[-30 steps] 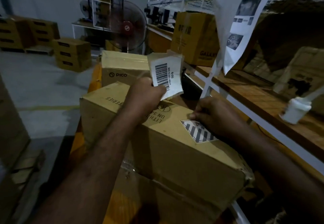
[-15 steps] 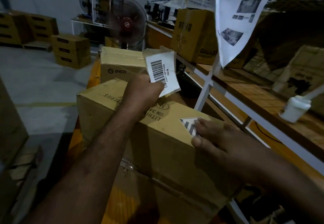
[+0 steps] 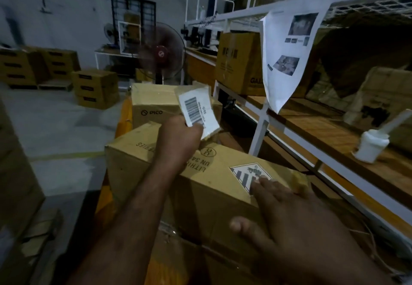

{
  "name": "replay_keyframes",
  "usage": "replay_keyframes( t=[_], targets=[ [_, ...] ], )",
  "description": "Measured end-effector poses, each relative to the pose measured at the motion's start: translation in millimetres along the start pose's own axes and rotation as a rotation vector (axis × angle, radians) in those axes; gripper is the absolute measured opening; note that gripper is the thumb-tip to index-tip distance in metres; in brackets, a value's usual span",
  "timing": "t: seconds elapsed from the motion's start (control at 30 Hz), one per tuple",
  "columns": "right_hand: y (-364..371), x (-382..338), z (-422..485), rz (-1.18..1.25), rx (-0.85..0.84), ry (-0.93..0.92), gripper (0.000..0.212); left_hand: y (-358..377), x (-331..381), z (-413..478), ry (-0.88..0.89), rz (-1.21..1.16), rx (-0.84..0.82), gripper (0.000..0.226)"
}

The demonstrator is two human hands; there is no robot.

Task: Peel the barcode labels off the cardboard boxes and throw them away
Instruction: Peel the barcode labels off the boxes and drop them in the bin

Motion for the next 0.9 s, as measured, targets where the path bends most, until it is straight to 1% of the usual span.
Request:
replay_keyframes(
  t=[0.07, 0.13, 0.23, 0.3, 0.37, 0.43, 0.47, 0.5, 0.57, 0.6, 0.67, 0.7, 0.77, 0.9],
  targets=[
    [-11, 6, 22, 0.057, 0.112, 0.003, 0.11, 7, 0, -2, -0.011, 0.017, -0.043, 0.017],
    [-18, 12, 49, 0.101, 0.182, 0.004, 0.104, 9, 1, -3, -0.031, 0.005, -0.06, 0.011],
    [-20, 25, 74, 0.156, 0.195, 0.019, 0.09, 3, 0, -2, -0.05, -0.02, -0.035, 0.015],
    [-14, 43, 75, 0.229, 0.229, 0.086, 0.088, -6, -3, 0, -0.045, 0.022, -0.012, 0.015],
    [-2, 64, 73, 0.356, 0.237, 0.201, 0.098, -29, -9, 8, -0.049, 0.2, 0.061, 0.016],
    [7, 82, 70, 0.447, 0.245, 0.331, 0.112, -62, -18, 18, -0.102, 0.487, 0.158, 0.025],
    [8, 85, 68, 0.466, 0.241, 0.372, 0.116, -77, -23, 23, -0.149, 0.585, 0.176, 0.025],
    [8, 85, 68, 0.473, 0.236, 0.391, 0.117, -88, -29, 27, -0.196, 0.629, 0.162, 0.023],
    [2, 79, 66, 0.486, 0.252, 0.37, 0.118, -96, -38, 29, -0.247, 0.57, 0.077, 0.02],
    [-2, 75, 65, 0.495, 0.261, 0.348, 0.118, -97, -39, 29, -0.245, 0.535, 0.026, 0.02],
    [-11, 68, 58, 0.473, 0.286, 0.305, 0.103, -101, -38, 24, -0.233, 0.524, -0.024, 0.028],
    [-16, 64, 55, 0.457, 0.31, 0.288, 0.093, -107, -37, 21, -0.232, 0.513, -0.02, 0.034],
    [-27, 56, 46, 0.449, 0.369, 0.257, 0.085, -122, -31, 13, -0.24, 0.474, 0.01, 0.042],
    [-53, 34, 27, 0.471, 0.432, 0.173, 0.091, -165, 5, -11, -0.205, 0.406, 0.125, 0.031]
  ],
)
Point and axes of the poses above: each hand's wrist, its own z-axis towards the middle knuckle, its own y-axis out of the palm, x = y × z, the point moved 10 cm from there along z, towards the middle knuckle, and after that the axes turned 2 degrees about y, right-handed, at the moved point
